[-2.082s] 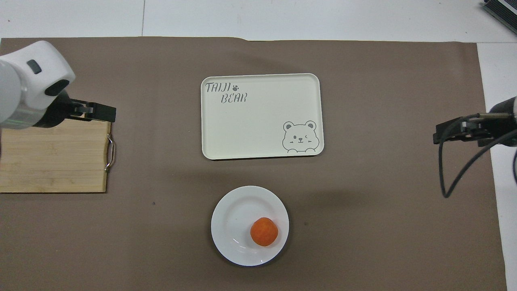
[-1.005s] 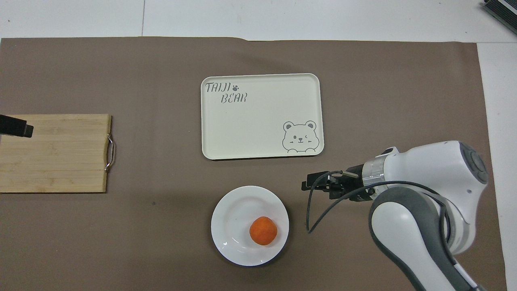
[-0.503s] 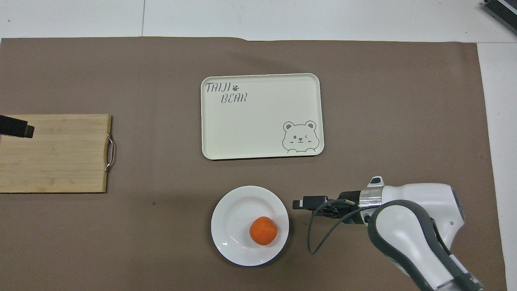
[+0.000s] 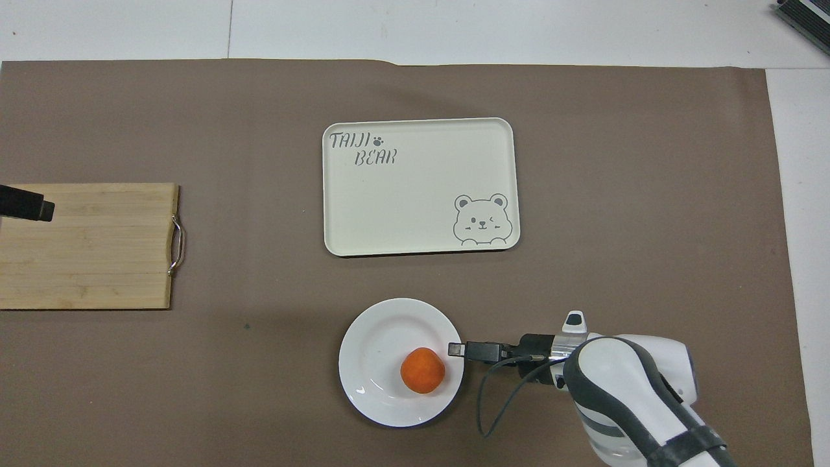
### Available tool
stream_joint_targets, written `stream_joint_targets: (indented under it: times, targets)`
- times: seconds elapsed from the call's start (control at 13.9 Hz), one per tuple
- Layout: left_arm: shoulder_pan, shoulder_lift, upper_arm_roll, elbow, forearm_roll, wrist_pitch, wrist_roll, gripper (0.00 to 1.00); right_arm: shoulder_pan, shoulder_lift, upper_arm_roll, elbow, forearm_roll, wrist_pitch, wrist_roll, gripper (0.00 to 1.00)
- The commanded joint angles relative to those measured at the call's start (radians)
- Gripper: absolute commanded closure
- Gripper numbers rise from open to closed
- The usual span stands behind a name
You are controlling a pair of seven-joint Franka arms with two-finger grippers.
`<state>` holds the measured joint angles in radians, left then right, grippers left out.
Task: Place orange and plate with both arms
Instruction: 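Withdraw the left gripper while the right gripper reaches the plate rim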
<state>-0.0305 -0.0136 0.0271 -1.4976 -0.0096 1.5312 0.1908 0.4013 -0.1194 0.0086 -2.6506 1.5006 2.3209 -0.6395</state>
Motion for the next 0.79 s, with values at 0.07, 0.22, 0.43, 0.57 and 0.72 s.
stream_joint_targets:
  times: [0.07, 0.22, 0.43, 0.57, 0.72]
  targets:
    - [0.009, -0.006, -0.006, 0.007, 0.014, -0.02, 0.007, 0.0, 0.028, 0.007, -0.001, -0.038, 0.12, 0.012, -0.141, 0.0]
    - [0.009, -0.005, -0.006, 0.007, 0.014, -0.02, 0.007, 0.0, 0.045, 0.021, -0.001, -0.045, 0.187, 0.031, -0.195, 0.0]
    - [0.009, -0.005, -0.006, 0.007, 0.014, -0.02, 0.007, 0.0, 0.065, 0.038, -0.002, -0.043, 0.213, 0.038, -0.221, 0.0]
    - [0.009, -0.005, -0.006, 0.007, 0.014, -0.02, 0.007, 0.0, 0.064, 0.041, -0.002, -0.04, 0.214, 0.04, -0.218, 0.38]
    - [0.009, -0.005, -0.006, 0.007, 0.014, -0.02, 0.007, 0.0, 0.065, 0.041, -0.002, -0.04, 0.214, 0.041, -0.215, 0.65]
